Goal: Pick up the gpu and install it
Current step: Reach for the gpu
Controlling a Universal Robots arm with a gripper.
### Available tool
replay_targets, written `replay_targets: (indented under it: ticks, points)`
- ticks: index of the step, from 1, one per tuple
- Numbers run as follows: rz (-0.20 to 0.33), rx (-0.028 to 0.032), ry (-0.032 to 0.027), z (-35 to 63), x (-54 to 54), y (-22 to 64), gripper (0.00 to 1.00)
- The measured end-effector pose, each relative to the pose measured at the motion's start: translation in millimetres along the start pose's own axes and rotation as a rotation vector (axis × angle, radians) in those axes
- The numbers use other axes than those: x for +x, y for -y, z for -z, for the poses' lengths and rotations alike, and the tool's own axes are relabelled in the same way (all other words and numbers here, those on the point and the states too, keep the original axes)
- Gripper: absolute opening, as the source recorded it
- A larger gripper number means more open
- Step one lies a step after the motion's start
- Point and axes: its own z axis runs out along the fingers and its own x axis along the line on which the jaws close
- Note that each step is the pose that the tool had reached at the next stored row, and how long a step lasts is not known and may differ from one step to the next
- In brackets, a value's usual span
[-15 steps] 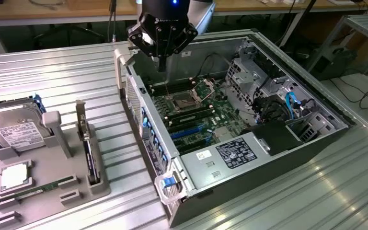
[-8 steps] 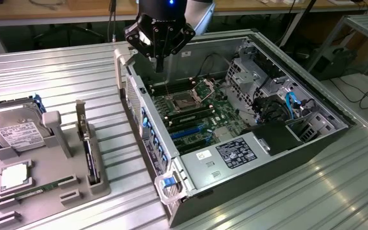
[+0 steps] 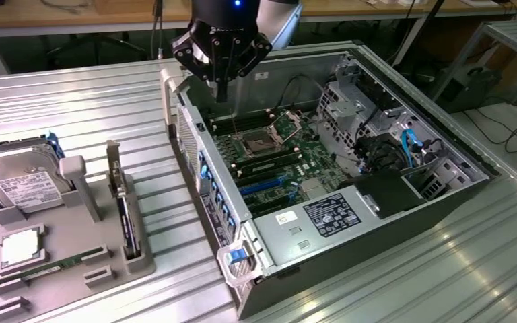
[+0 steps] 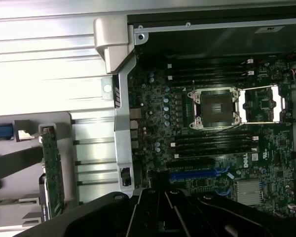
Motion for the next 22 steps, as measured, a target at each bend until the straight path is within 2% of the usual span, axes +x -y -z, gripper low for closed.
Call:
replay_targets:
  ticks: [22]
  points:
    - [0.001, 0.0, -0.0004, 0.1, 10.3, 1.9, 0.11]
